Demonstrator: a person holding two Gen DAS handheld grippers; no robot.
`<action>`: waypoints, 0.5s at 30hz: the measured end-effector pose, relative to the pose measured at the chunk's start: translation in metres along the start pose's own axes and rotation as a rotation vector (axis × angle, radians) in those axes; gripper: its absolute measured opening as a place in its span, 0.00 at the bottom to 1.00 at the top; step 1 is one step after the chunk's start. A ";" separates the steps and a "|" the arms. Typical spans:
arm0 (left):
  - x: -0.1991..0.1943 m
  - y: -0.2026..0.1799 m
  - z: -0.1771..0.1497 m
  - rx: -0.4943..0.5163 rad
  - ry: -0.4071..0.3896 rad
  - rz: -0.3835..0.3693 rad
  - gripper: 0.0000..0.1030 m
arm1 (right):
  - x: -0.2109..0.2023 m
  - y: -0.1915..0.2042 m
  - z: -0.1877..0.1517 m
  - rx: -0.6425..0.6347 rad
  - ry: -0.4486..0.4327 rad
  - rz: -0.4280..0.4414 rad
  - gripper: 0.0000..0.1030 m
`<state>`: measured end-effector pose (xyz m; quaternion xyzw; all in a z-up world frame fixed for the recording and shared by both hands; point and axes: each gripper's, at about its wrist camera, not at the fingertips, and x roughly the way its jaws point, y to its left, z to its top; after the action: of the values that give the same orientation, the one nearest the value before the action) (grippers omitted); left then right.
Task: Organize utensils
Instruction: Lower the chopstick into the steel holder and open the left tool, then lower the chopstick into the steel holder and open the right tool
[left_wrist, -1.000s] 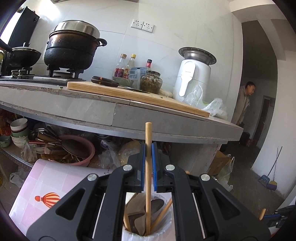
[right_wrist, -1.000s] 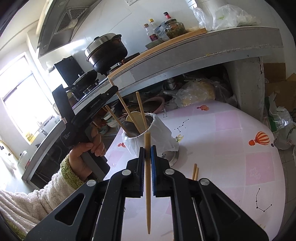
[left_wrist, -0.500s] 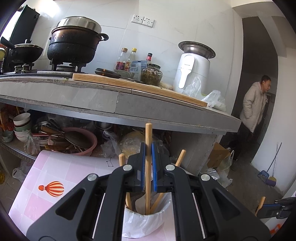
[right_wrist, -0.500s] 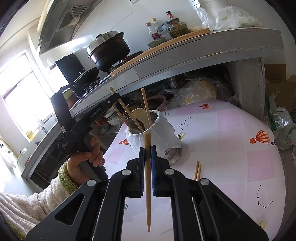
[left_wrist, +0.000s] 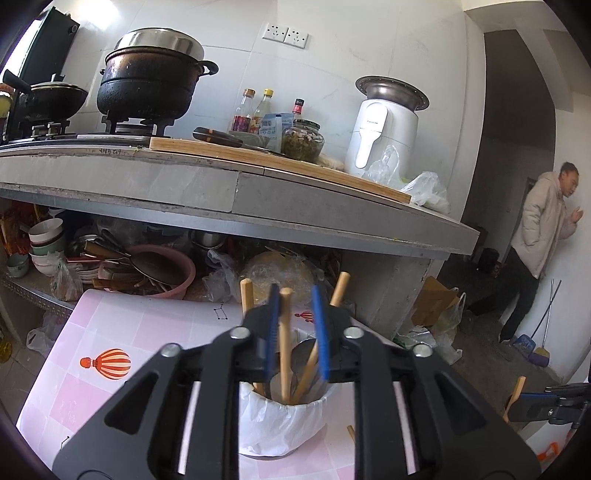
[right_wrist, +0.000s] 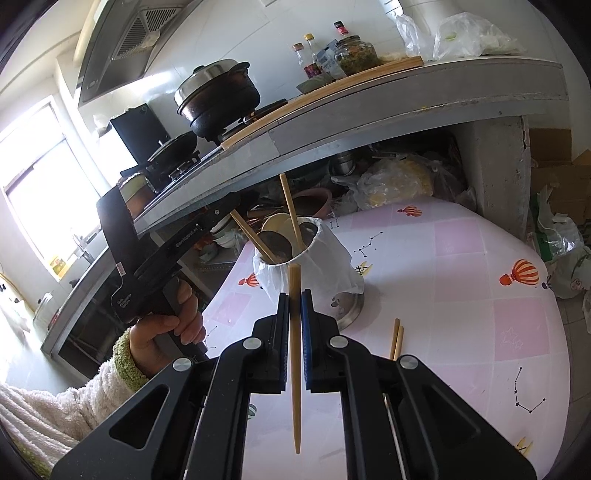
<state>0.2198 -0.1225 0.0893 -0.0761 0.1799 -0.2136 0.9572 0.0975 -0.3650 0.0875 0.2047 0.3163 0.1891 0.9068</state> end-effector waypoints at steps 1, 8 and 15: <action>-0.001 0.000 0.000 -0.002 -0.003 -0.001 0.25 | 0.000 0.000 0.000 0.000 0.000 0.000 0.07; -0.012 -0.003 0.004 -0.008 -0.017 -0.012 0.48 | 0.000 0.001 0.001 -0.002 -0.002 -0.003 0.07; -0.031 -0.006 0.007 0.009 -0.028 -0.008 0.65 | -0.002 0.005 0.001 -0.014 -0.006 -0.004 0.07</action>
<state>0.1942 -0.1139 0.1066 -0.0757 0.1652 -0.2173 0.9590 0.0957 -0.3621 0.0919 0.1983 0.3126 0.1888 0.9096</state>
